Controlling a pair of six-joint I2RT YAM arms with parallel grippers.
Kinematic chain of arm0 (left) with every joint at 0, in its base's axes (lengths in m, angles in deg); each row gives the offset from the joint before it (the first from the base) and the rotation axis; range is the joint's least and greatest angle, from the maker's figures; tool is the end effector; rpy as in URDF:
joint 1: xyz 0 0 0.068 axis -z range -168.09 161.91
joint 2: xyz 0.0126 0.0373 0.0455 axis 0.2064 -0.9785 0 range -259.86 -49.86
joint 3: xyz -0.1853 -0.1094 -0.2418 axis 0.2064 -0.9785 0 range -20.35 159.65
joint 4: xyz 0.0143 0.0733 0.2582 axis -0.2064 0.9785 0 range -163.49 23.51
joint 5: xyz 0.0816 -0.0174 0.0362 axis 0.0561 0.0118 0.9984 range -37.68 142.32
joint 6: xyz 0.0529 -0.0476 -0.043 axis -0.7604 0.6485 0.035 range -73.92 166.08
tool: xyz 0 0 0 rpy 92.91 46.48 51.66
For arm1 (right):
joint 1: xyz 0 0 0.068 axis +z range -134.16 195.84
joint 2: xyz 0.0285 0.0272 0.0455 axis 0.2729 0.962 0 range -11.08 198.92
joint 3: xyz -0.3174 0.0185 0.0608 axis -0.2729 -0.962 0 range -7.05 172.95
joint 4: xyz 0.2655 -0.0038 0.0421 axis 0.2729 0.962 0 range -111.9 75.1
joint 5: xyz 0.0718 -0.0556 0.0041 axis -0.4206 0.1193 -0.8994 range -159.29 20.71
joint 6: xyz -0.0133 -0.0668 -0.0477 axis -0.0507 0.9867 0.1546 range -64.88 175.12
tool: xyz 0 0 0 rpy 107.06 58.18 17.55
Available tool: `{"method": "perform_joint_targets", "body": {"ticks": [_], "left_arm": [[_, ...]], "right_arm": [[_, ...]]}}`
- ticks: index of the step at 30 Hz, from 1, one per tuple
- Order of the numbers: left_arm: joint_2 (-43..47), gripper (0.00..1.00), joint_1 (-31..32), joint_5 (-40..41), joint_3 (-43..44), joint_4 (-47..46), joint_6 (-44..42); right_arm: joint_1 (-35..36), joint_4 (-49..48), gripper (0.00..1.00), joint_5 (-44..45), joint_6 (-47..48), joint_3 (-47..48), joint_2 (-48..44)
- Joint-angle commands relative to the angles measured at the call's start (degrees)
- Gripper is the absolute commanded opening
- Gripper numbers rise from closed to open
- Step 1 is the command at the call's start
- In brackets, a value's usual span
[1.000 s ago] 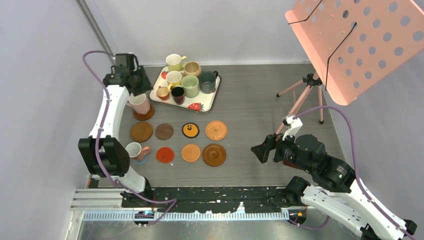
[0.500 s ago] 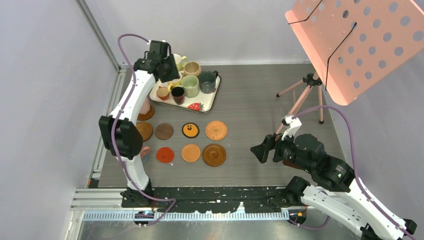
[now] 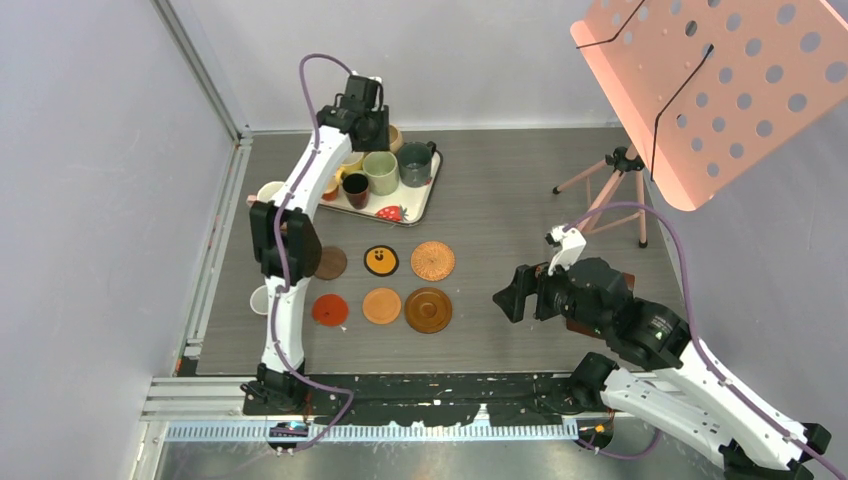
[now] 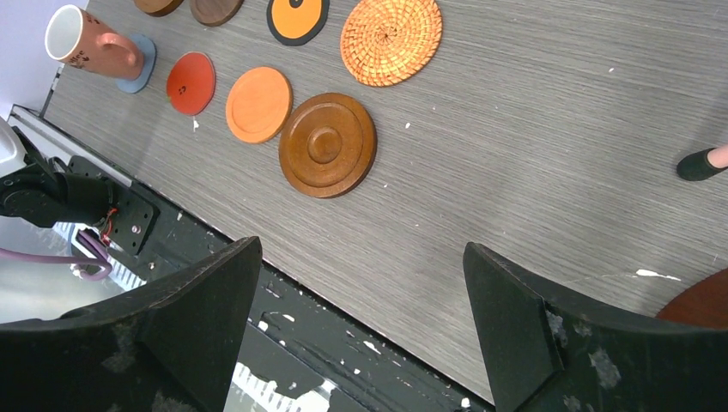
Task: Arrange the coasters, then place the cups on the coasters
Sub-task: Pick up the cup from the tray.
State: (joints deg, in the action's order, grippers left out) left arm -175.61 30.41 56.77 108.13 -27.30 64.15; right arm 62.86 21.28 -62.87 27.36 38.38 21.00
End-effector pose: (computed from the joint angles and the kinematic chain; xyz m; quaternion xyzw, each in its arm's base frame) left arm 0.5335 -0.1726 0.3414 -0.0119 0.9180 -0.0899 0.3860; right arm 0.0815 0.0757 0.3256 -0.1168 0.8565 0.2654 0.4271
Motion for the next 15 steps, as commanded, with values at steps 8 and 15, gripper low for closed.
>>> {"method": "perform_joint_targets", "body": {"ticks": [8, 15], "left_arm": [[-7.3, 0.39, -0.3, -5.0, 3.8, -1.1, -5.0], [-7.5, 0.39, -0.3, -8.0, 2.0, -2.0, -5.4]], "right_arm": [[-0.1, -4.1, 0.96, 1.0, -0.5, 1.7, 3.5], [-0.1, -4.8, 0.96, 0.8, -0.6, 1.6, 4.7]]}}
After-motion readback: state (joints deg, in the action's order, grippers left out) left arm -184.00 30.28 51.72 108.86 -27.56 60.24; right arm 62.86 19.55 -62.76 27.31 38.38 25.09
